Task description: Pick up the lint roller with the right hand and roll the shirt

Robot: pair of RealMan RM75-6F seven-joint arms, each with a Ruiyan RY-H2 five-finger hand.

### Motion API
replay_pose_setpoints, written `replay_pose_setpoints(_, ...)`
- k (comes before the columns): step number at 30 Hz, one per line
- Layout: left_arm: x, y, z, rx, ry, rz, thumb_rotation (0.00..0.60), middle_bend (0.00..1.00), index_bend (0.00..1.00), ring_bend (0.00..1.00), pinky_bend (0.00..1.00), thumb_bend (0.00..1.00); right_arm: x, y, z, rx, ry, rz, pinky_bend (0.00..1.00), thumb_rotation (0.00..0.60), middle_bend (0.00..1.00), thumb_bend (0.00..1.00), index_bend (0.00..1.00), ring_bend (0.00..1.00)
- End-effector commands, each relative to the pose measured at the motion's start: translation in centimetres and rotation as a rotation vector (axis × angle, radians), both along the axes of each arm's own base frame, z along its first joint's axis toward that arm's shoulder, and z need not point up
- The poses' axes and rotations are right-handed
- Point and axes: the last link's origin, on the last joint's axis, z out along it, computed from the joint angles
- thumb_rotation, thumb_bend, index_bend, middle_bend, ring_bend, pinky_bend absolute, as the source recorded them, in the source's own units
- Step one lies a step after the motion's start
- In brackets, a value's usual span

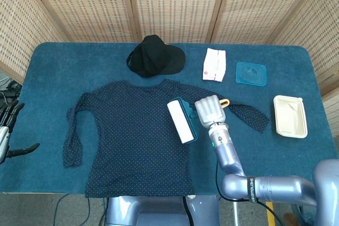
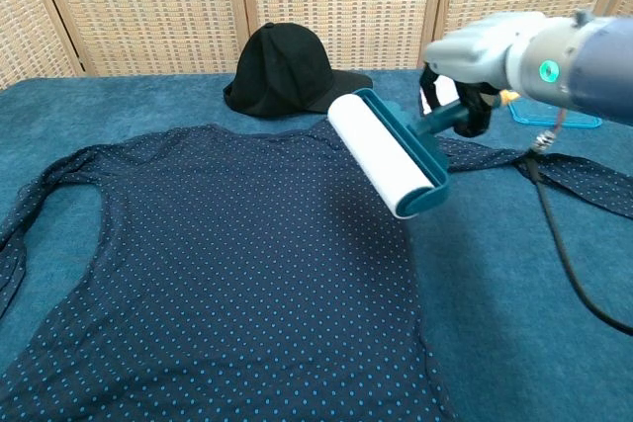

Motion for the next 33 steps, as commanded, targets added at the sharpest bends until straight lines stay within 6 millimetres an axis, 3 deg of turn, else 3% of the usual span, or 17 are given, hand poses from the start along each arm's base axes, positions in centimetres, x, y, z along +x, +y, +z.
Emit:
replay_pose_setpoints(1,-0.1,0.1,0.1,-0.003,-0.005,0.002,0.600,0.00,0.00,0.00,0.00,0.00,4.5,0.1,-1.7,-0.001,0.103,0.059,1.00,0.600,1.00,0.84,0.71,1.00)
replay_pose_setpoints(8,-0.4,0.4,0.2,-0.006,-0.015,0.020,0.600,0.00,0.00,0.00,0.00,0.00,8.7,0.9,-5.8,0.030,0.201,0.134,1.00,0.600,1.00,0.84,0.71,1.00)
replay_pose_setpoints(14,-0.6,0.7,0.2,-0.012,-0.019,0.033,0.600,0.00,0.00,0.00,0.00,0.00,10.2,1.0,-8.3,0.035,0.232,0.146,1.00,0.600,1.00,0.85,0.72,1.00)
replay_pose_setpoints(27,-1.4,1.5,-0.1,-0.020,-0.013,0.075,0.600,0.00,0.00,0.00,0.00,0.00,11.2,2.5,-13.2,0.095,0.271,0.178,1.00,0.600,1.00,0.87,0.72,1.00)
replay_pose_setpoints(33,-1.5,1.6,-0.2,-0.026,-0.017,0.084,0.600,0.00,0.00,0.00,0.00,0.00,9.8,2.6,-14.3,0.088,0.332,0.197,1.00,0.600,1.00,0.87,0.71,1.00)
